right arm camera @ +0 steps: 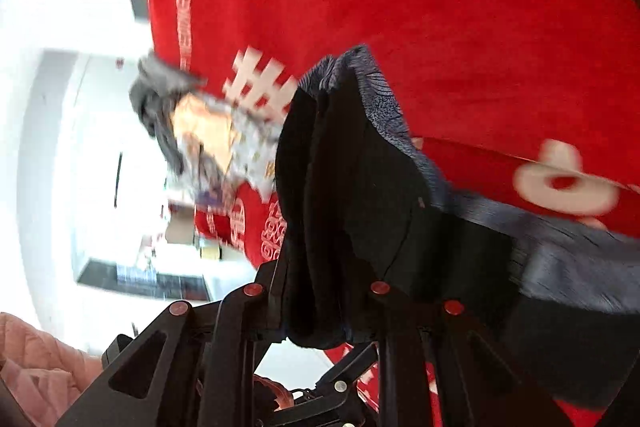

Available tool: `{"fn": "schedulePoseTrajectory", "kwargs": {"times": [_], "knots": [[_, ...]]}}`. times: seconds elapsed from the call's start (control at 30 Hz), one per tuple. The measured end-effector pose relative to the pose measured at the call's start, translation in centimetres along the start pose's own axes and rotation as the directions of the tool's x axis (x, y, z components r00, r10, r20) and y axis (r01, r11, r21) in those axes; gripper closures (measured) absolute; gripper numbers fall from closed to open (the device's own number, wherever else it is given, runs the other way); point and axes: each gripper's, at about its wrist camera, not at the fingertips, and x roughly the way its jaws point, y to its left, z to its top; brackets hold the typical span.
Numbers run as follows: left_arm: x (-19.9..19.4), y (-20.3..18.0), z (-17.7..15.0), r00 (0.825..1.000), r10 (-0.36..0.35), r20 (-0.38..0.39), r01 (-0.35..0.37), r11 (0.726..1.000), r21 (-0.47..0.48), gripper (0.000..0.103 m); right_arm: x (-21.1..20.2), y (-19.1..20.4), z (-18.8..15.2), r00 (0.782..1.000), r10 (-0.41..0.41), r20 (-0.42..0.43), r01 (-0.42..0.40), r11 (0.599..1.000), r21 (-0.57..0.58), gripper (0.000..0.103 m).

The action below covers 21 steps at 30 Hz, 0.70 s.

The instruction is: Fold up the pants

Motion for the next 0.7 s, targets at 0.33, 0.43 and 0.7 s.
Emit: {"fn": "schedulePoseTrajectory", "kwargs": {"times": [0.33, 0.43, 0.7], "knots": [[4.1, -14.4, -0.1, 0.986, -0.134, -0.1, 0.151, 0.971, 0.186, 0.066, -10.3, -14.8, -6.6, 0.987, -0.074, 0.14, 0.033, 0.961, 0.275, 0.082], [5.7, -17.1, -1.0, 0.976, -0.153, -0.157, 0.185, 0.96, 0.211, 0.066, -11.1, -18.6, -8.7, 0.985, -0.11, 0.133, 0.061, 0.942, 0.33, 0.082], [6.5, -18.7, -2.7, 0.957, -0.157, -0.243, 0.218, 0.944, 0.247, 0.044, -10.9, -24.2, -12.4, 0.981, -0.144, 0.127, 0.072, 0.891, 0.447, 0.082]]}}
